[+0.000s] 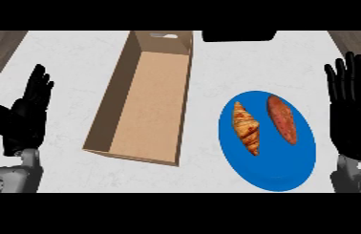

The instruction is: Pick the croissant from the plate and place it in the cardboard box

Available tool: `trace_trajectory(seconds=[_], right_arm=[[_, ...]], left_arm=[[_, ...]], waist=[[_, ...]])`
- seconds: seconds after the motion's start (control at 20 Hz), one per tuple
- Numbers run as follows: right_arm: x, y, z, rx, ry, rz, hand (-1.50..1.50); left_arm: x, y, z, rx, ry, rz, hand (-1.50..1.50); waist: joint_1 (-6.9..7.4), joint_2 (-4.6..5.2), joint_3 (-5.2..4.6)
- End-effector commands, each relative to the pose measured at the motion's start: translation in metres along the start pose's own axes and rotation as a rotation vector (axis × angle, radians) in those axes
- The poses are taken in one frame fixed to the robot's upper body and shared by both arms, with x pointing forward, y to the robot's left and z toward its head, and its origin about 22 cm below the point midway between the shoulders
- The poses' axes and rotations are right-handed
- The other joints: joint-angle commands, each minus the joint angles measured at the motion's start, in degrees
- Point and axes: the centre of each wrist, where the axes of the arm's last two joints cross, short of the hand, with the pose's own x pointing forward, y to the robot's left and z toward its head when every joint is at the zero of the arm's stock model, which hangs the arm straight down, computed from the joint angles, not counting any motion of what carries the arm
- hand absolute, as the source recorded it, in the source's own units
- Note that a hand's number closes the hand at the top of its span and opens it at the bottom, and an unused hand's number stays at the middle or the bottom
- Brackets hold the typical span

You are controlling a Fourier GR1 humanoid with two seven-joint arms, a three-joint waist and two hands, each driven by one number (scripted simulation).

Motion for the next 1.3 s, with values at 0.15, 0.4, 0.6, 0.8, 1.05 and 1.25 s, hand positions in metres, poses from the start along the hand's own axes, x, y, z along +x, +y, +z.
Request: trace_trajectory(seconds=[0.15,0.4,0.6,0.8,1.05,1.25], right_arm=[[-0.012,0.011,0.002,0.5,0.215,0.209,-1.5],[0.029,-0.019,-0.027,0.923,0.028,0.906,-1.5],[-0.036,-0.041,-0.015,0.966,0.164,0.531,-1.5],[-0.033,-0.046,-0.056,1.063,0.063,0.441,-1.5],[-0.008,-0.03,-0.077,1.175,-0.06,0.802,-1.5],[0.013,-0.003,-0.101,1.321,-0.014,1.057,-1.5]], left_arm=[[-0.01,0.025,-0.005,-0.005,0.004,-0.228,0.0],[-0.023,0.019,-0.001,-0.073,0.044,-0.293,0.0],[-0.052,0.028,0.003,-0.033,0.095,-0.334,0.0],[-0.043,0.035,-0.005,-0.036,0.087,-0.322,0.0],[-0.055,0.045,0.003,-0.041,0.105,-0.341,0.0],[-0.044,0.027,-0.008,-0.054,0.098,-0.334,0.0]], waist=[[3.24,0.92,-1.13],[5.45,1.22,-2.06],[2.48,1.0,-0.91],[2.16,0.58,-0.96],[2.07,0.22,-1.04],[2.49,0.36,-1.11]])
